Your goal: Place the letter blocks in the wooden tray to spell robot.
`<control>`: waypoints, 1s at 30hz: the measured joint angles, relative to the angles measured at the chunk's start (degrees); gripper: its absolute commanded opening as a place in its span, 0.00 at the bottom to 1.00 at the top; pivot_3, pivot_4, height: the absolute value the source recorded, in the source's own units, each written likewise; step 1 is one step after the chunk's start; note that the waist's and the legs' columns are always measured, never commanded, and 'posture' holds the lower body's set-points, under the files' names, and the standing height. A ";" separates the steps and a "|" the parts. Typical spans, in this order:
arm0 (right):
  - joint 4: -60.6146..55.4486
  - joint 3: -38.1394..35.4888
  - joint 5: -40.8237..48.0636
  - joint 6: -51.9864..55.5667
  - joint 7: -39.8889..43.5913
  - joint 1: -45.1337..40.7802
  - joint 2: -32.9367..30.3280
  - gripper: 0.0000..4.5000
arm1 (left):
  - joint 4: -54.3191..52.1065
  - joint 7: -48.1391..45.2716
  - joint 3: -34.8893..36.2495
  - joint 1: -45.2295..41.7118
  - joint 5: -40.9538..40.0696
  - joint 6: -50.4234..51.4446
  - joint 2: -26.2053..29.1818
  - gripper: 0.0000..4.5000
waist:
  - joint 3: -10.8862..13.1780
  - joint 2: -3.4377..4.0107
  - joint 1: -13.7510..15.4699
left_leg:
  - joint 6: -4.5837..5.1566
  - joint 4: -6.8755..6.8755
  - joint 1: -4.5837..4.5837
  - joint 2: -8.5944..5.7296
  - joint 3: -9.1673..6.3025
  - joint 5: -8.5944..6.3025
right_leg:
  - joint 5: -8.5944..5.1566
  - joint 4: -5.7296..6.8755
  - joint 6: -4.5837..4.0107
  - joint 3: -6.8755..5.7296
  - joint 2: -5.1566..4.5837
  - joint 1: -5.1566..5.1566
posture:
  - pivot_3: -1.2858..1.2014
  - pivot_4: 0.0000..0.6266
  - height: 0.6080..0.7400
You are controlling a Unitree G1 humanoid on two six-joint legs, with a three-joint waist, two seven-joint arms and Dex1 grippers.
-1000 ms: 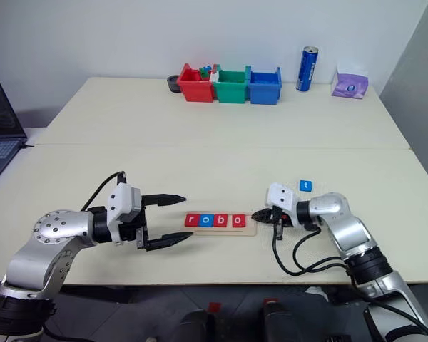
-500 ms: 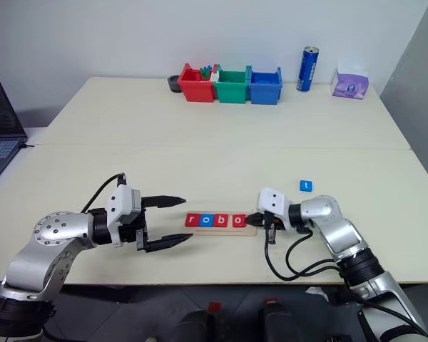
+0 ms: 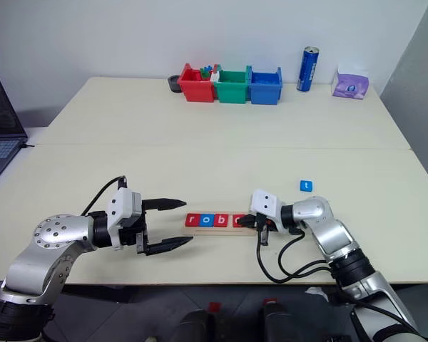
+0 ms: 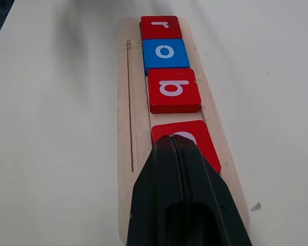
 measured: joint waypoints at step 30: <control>1.18 -0.99 -0.13 -0.95 0.00 0.01 -1.31 0.01 | -0.02 -0.09 0.04 -0.16 -0.11 0.77 0.20 1.00 | 0.00 0.00 -0.01 | 0.00 0.00 0.00 0.00 0.01 0.00 | 0.00 0.00 0.00 0.00 0.00 0.00 | 0.52 0.24 1.00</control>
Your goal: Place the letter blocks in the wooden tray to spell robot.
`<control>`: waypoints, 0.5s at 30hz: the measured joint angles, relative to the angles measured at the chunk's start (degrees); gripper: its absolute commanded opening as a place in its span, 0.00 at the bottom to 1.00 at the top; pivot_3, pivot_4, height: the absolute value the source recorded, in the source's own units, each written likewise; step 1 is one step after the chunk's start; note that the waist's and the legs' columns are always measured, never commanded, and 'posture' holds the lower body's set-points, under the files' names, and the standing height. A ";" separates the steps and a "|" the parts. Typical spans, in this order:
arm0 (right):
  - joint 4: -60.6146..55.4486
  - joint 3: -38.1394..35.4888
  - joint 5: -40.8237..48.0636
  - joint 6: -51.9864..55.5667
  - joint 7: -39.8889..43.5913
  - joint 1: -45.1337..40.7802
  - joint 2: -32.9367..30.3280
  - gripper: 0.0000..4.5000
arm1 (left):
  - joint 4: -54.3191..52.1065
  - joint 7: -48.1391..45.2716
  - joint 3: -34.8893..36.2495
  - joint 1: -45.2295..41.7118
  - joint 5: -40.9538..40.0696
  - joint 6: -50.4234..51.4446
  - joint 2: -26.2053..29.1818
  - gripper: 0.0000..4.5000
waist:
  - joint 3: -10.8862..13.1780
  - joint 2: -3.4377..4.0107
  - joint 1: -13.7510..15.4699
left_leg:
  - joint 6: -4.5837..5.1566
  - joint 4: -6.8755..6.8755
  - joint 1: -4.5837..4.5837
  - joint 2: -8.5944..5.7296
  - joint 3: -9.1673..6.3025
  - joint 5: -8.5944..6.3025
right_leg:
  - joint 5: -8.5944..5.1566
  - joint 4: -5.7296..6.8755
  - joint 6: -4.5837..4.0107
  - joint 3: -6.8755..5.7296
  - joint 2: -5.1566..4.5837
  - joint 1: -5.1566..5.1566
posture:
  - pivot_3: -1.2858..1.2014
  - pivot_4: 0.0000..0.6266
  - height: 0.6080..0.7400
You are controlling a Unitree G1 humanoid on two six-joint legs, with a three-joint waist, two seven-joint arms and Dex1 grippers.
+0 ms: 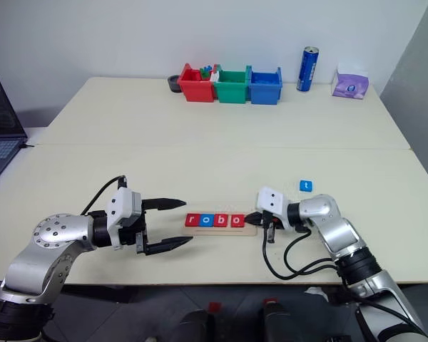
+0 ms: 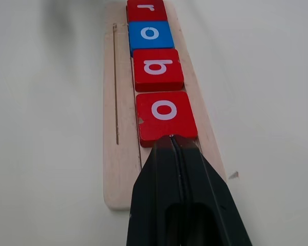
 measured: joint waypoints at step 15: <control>0.20 0.32 0.22 1.11 0.03 -0.73 1.38 0.01 | -0.42 0.14 0.46 0.12 -0.19 0.32 0.00 1.00 | 0.00 0.00 0.01 | 0.00 0.00 0.00 0.01 -0.01 0.00 | 0.00 0.00 0.00 0.00 -0.01 0.00 | 0.52 0.24 1.00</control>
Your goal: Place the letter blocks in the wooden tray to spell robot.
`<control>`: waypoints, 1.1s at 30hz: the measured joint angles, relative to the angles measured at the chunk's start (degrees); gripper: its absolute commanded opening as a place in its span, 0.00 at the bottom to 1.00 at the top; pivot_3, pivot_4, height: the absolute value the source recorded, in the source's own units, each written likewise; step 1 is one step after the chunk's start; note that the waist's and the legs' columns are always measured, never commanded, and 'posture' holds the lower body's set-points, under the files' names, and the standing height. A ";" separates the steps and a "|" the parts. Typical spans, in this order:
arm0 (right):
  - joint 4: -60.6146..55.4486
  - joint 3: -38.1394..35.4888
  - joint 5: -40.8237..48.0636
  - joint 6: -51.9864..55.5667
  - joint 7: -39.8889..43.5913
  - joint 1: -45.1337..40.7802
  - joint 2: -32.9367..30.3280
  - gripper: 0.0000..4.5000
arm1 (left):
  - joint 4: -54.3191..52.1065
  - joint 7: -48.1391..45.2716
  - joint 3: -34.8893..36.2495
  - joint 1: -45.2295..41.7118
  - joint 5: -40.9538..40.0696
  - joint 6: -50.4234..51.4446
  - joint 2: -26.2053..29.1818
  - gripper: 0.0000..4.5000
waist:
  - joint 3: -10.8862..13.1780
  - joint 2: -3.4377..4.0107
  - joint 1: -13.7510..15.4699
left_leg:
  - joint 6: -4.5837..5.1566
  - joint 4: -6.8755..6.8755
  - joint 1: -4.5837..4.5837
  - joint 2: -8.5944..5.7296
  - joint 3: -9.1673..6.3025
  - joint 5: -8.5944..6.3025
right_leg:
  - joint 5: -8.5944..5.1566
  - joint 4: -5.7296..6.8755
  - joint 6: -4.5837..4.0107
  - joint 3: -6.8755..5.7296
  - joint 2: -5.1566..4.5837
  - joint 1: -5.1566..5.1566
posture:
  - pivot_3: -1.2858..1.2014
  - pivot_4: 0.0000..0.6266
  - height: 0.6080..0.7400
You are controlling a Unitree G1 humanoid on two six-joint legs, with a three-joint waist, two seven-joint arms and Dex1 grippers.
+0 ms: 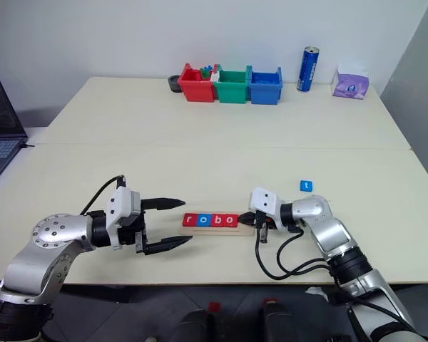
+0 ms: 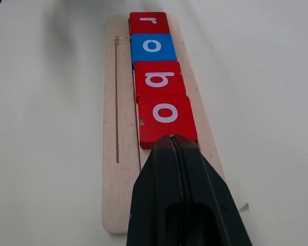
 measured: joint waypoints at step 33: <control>-20.22 -34.33 -1.04 45.44 -68.37 4.47 24.76 1.00 | 6.46 15.62 -13.53 -18.25 7.01 3.55 -20.46 1.00 | -0.01 0.02 -0.02 | -0.05 -0.04 -0.11 -0.09 0.01 0.03 | 0.02 0.01 -0.01 0.10 0.02 -0.08 | 0.52 0.24 1.00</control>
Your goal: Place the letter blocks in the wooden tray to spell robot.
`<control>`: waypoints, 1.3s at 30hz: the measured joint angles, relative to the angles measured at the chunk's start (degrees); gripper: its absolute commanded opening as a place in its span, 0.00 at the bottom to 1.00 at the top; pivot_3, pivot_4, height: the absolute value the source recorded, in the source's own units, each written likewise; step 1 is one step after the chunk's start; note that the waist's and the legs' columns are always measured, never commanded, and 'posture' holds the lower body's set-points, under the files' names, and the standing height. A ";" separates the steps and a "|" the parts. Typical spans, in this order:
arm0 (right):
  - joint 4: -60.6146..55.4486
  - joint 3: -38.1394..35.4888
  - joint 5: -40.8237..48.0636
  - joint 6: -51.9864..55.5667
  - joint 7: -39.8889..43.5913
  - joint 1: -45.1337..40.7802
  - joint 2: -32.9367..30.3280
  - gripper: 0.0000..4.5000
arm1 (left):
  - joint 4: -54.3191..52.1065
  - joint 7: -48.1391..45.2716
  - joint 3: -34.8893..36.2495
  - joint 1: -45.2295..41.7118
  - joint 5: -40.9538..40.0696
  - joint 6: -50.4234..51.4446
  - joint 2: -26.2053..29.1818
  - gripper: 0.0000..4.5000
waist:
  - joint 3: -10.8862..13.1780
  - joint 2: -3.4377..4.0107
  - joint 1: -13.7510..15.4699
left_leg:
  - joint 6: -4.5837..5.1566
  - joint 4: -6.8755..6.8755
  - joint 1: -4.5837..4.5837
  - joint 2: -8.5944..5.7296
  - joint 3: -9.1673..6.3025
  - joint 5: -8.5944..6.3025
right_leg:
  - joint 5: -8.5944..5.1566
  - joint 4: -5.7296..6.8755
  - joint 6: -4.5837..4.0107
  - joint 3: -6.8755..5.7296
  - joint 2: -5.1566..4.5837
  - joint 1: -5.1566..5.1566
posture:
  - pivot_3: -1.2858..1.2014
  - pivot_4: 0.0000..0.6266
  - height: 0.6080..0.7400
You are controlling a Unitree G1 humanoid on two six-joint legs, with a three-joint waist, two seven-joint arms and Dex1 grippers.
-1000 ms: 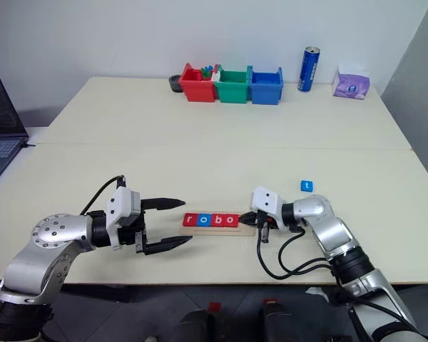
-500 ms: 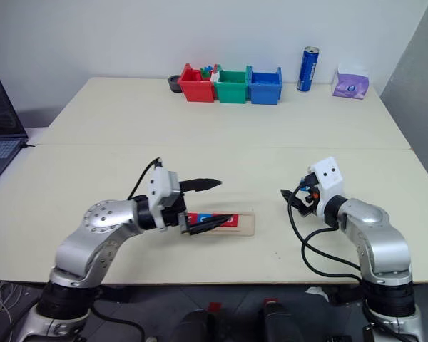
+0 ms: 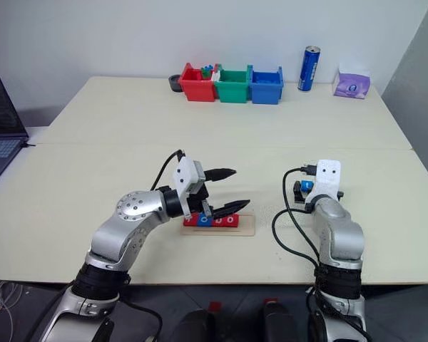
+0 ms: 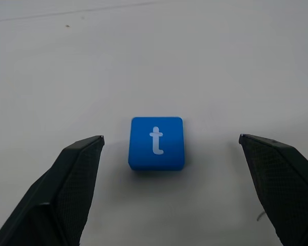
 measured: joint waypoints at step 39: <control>-24.71 11.13 6.86 22.71 10.32 12.37 -9.61 0.32 | -12.21 -8.21 1.01 12.78 -5.20 2.79 10.85 1.00 | -0.02 0.03 -0.15 | -0.02 -0.18 -0.13 0.12 -0.30 -0.04 | -0.24 -0.01 0.14 -0.04 0.02 -0.14 | 0.52 0.24 1.00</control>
